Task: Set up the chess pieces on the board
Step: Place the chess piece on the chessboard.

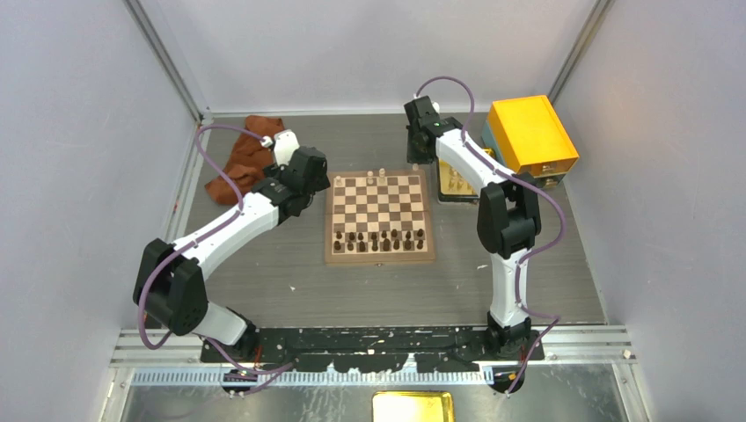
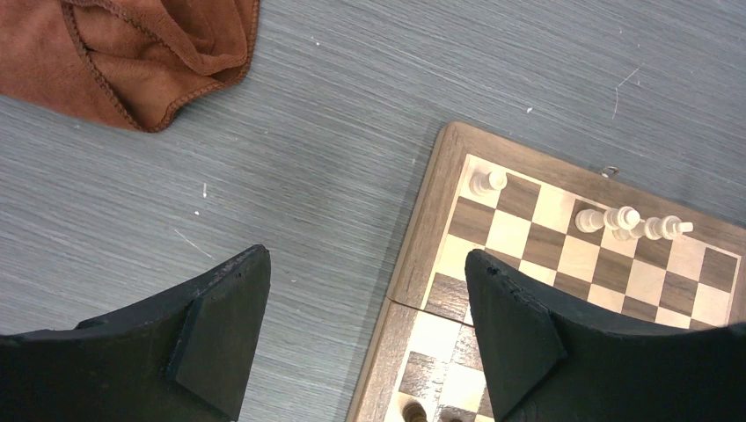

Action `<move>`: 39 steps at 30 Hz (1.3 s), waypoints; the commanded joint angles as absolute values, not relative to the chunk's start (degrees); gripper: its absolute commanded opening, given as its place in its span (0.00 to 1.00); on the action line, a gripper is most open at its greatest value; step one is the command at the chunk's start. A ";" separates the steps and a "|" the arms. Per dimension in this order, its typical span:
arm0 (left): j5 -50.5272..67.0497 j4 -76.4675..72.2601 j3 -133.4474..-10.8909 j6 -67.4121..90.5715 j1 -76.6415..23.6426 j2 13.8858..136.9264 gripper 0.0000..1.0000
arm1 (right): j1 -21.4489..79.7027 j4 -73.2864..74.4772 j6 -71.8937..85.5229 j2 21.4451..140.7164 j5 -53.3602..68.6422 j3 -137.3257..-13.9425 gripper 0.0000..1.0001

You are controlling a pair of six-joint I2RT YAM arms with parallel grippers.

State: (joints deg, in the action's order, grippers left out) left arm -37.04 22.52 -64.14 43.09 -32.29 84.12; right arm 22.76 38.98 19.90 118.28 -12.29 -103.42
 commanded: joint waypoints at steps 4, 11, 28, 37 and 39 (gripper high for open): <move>-38.76 19.25 -63.73 43.59 -32.61 81.74 0.82 | 22.91 37.40 21.21 118.71 -10.55 -102.72 0.01; -38.84 19.25 -63.54 43.68 -32.60 81.74 0.82 | 22.93 36.83 21.53 120.33 -9.50 -103.07 0.02; -39.11 19.13 -63.38 43.77 -32.61 82.18 0.82 | 22.26 36.38 21.61 122.26 -9.23 -103.04 0.03; -39.11 19.23 -63.32 43.77 -32.59 82.28 0.82 | 22.07 36.39 21.71 122.20 -9.36 -102.68 0.04; -39.11 19.19 -63.29 43.77 -32.59 82.30 0.82 | 21.99 36.39 21.69 122.09 -9.43 -102.44 0.04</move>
